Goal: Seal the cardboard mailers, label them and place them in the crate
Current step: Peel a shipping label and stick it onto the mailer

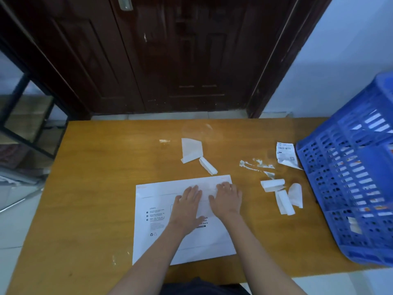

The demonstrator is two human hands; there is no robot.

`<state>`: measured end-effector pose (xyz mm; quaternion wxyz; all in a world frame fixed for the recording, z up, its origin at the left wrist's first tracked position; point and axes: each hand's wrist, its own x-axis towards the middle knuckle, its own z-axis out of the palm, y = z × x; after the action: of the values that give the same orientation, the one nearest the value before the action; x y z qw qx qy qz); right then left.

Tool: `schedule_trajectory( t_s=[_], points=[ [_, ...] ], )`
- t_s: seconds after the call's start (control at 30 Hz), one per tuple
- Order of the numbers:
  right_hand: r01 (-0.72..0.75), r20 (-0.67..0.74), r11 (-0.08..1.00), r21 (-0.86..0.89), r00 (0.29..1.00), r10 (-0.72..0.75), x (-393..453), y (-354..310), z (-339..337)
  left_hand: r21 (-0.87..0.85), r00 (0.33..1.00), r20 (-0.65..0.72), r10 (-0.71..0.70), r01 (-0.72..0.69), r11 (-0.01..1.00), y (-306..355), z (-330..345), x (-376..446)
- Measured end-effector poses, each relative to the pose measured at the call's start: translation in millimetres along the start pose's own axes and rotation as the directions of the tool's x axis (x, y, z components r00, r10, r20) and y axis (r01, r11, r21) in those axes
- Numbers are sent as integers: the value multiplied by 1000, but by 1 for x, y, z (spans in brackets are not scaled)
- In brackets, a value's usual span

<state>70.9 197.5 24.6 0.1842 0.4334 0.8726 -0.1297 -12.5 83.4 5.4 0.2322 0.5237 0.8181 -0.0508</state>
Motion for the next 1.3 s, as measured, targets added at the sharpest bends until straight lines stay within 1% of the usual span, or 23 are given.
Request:
schedule_trajectory(
  t_s=[0.07,0.17,0.2,0.23,0.3,0.33,0.4,0.47,0.5,0.57,0.63,0.7,0.73,0.8,0.9,0.93,1.0,1.07,1.13,1.2,1.23,1.3],
  points=[
    [25,0,999,40,1000,-25,-1,3,0,-20,1000,-5,-8,8,1000,-1,0,-2],
    [46,90,998,35,995,-49,-7,6,7,-49,1000,-8,-24,23,999,0,1,0],
    [39,85,998,42,995,-43,-6,5,6,-63,999,-15,-28,27,998,2,0,2],
    [24,58,997,68,998,-28,-4,4,3,-77,999,-25,-35,33,996,3,-2,2],
    [-13,-72,990,143,997,23,-1,1,-3,-78,994,-87,-64,57,995,5,-6,2],
    [-17,-126,985,173,991,39,-3,1,-3,-47,987,-134,-88,83,995,6,-8,1],
    [22,-137,985,171,991,2,-13,0,7,-5,966,-206,-155,157,988,8,-8,-2],
    [54,-97,987,150,995,-40,-22,1,19,-59,949,-229,-215,207,976,13,-6,-3],
    [48,-86,984,170,996,-34,-21,2,21,-95,946,-230,-228,212,973,18,-7,-3],
    [23,-96,959,284,995,4,-14,5,15,-177,939,-282,-199,153,972,30,-13,3],
    [-12,-132,886,463,988,82,-9,11,1,-214,939,-324,-113,44,976,44,-19,14],
    [-45,-191,822,568,964,186,-6,25,-12,-298,950,-298,-95,2,955,62,-28,26],
    [-71,-202,803,592,951,233,-6,35,-17,-292,962,-264,-72,-9,956,71,-31,33],
    [-129,-188,787,603,936,297,-1,60,-27,-268,958,-283,-36,-43,962,88,-33,47],
    [-264,-126,750,606,899,419,15,109,-36,-263,959,-279,-56,-21,964,112,-42,64],
    [-288,-121,739,610,887,446,22,126,-38,-261,961,-271,-55,-18,965,118,-43,69],
    [-304,-140,751,586,875,464,42,157,-41,-286,964,-259,-55,-22,958,129,-49,80],
    [-335,-145,810,481,881,451,66,178,-43,-347,970,-236,-61,-26,938,138,-55,94],
    [-345,-117,869,353,906,407,88,192,-41,-403,981,-192,-41,-41,914,146,-62,110],
    [-339,-61,888,310,925,374,101,197,-37,-475,990,-144,-8,-61,878,155,-69,128],
    [-354,-40,874,332,921,388,101,197,-37,-543,994,-106,-15,-45,838,159,-72,136],
    [-384,-56,832,401,896,440,96,194,-38,-716,997,-26,-75,34,697,168,-76,150]
  ],
)
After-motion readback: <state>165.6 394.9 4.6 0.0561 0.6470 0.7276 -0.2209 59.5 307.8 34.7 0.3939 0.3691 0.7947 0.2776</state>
